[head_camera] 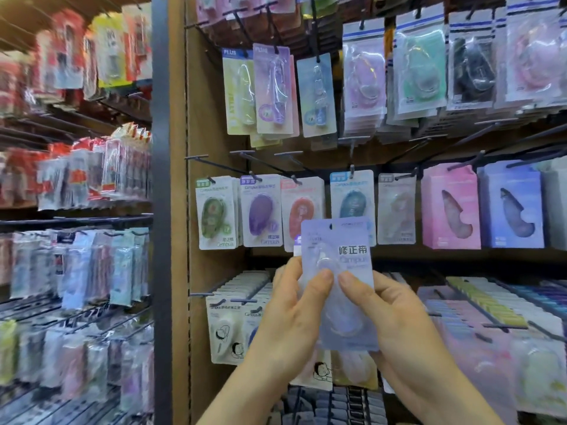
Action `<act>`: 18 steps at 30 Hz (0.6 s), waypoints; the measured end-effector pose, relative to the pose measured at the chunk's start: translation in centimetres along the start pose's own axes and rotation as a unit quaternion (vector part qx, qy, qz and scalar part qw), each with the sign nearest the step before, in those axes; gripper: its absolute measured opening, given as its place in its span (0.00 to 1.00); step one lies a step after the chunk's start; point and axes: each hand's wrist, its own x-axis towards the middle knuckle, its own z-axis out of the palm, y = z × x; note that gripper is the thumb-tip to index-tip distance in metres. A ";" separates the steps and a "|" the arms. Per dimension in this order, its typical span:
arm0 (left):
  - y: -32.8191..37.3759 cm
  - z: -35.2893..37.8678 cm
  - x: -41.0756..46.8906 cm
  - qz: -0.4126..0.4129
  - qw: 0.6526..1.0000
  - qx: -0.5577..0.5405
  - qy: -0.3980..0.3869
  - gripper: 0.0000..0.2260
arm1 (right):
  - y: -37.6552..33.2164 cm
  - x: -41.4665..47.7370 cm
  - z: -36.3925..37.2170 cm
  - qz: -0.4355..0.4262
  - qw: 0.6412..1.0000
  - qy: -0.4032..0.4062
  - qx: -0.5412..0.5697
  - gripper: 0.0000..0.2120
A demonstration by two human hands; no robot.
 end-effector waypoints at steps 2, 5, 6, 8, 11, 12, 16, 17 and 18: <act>-0.3 -0.6 0.1 0.032 0.999 0.035 0.021 0.14 | 0.5 0.2 0.7 -0.025 1.000 0.011 -0.011 0.14; -0.5 -1.4 0.4 0.045 0.997 -0.016 0.058 0.12 | 0.9 0.5 0.8 -0.061 0.996 0.056 -0.029 0.14; -0.5 -1.7 0.6 0.041 0.996 -0.047 0.067 0.11 | 1.1 0.6 0.5 -0.074 0.993 0.086 -0.043 0.14; -0.4 -2.4 0.9 0.037 0.993 -0.075 0.086 0.11 | 1.4 0.9 -0.4 -0.104 0.976 0.149 -0.121 0.15; -0.5 -3.5 1.4 0.059 0.991 -0.038 0.113 0.21 | 1.1 1.0 -1.2 -0.137 0.961 0.177 -0.162 0.22; -0.6 -4.0 1.5 0.076 0.991 -0.006 0.110 0.25 | 0.9 1.1 -1.4 -0.141 0.963 0.173 -0.153 0.24; -0.4 -5.2 1.4 0.093 0.977 0.175 0.071 0.19 | 0.0 2.1 -1.0 -0.149 0.971 0.152 -0.110 0.31; -0.4 -5.4 1.4 0.083 0.977 0.181 0.078 0.19 | 0.0 2.5 -0.6 -0.146 0.975 0.143 -0.088 0.33; -0.3 -5.4 1.4 0.074 0.978 0.176 0.083 0.19 | -0.1 2.8 -0.1 -0.137 0.980 0.129 -0.060 0.33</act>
